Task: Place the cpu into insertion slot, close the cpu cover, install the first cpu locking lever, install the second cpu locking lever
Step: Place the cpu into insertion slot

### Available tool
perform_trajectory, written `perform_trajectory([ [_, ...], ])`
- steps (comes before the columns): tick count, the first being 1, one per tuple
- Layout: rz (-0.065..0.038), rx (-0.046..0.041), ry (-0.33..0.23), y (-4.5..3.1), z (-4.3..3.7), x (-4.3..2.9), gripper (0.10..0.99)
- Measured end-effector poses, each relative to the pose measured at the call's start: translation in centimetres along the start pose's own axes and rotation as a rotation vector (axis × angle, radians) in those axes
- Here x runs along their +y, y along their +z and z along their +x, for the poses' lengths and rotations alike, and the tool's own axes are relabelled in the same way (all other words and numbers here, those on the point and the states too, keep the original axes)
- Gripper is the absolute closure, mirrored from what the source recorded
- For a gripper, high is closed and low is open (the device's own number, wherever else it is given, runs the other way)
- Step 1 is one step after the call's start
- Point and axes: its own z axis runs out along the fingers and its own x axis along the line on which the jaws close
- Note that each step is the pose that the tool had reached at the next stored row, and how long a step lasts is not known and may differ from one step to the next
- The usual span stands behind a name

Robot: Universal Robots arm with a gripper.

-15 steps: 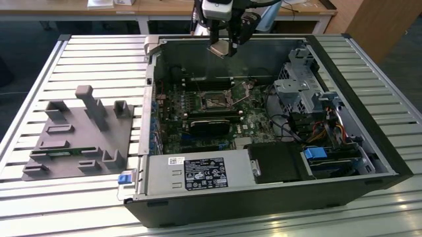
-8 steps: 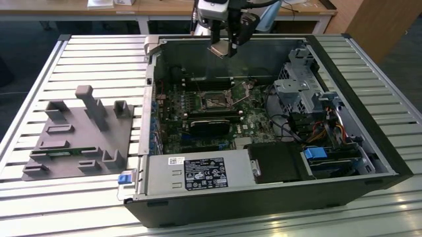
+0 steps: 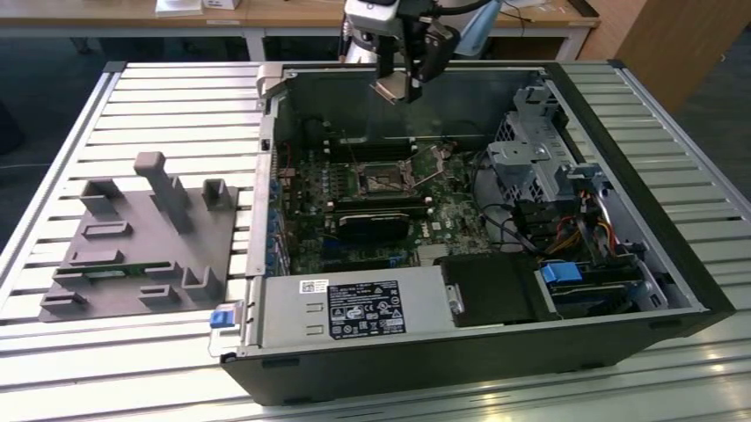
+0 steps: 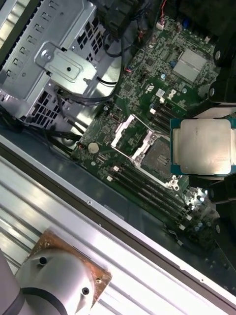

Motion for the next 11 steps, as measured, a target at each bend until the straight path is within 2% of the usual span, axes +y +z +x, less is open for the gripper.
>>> perform_trajectory([
  [11, -0.002, -0.0097, 0.108, 0.03, 0.0, 0.0, 0.545],
])
